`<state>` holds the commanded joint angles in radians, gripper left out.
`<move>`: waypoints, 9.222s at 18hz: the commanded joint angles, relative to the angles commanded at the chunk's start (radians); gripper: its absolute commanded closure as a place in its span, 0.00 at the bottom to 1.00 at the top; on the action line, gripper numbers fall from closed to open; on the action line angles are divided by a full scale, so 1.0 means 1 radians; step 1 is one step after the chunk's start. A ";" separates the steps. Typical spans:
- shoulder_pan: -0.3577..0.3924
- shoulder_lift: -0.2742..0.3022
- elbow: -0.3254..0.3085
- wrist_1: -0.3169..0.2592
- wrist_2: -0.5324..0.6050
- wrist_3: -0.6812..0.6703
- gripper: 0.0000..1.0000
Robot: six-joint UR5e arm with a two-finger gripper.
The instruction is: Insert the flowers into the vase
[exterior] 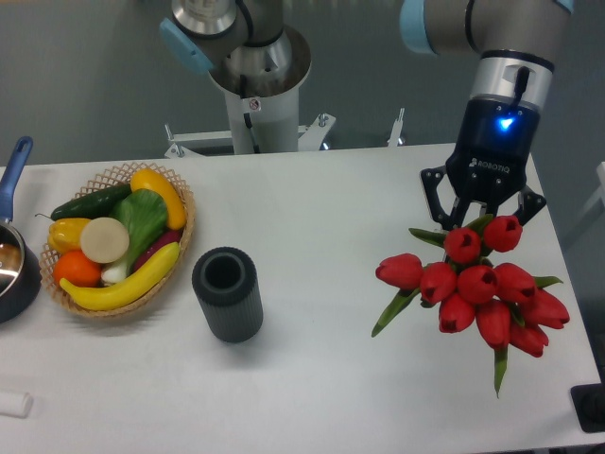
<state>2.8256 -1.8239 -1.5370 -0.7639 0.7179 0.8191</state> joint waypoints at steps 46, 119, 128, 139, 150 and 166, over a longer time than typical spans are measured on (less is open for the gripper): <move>-0.209 0.100 -0.340 0.118 -0.575 0.212 0.70; -0.203 -0.066 -0.509 0.115 -0.520 0.558 0.00; -0.199 -0.002 -0.495 0.114 -0.264 0.555 0.00; -0.121 0.139 -0.459 0.113 0.141 0.551 0.00; 0.000 0.258 -0.295 0.032 0.479 0.543 0.00; 0.216 0.342 -0.170 -0.472 0.568 1.127 0.00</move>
<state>3.0419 -1.4819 -1.7073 -1.2364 1.2855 1.9466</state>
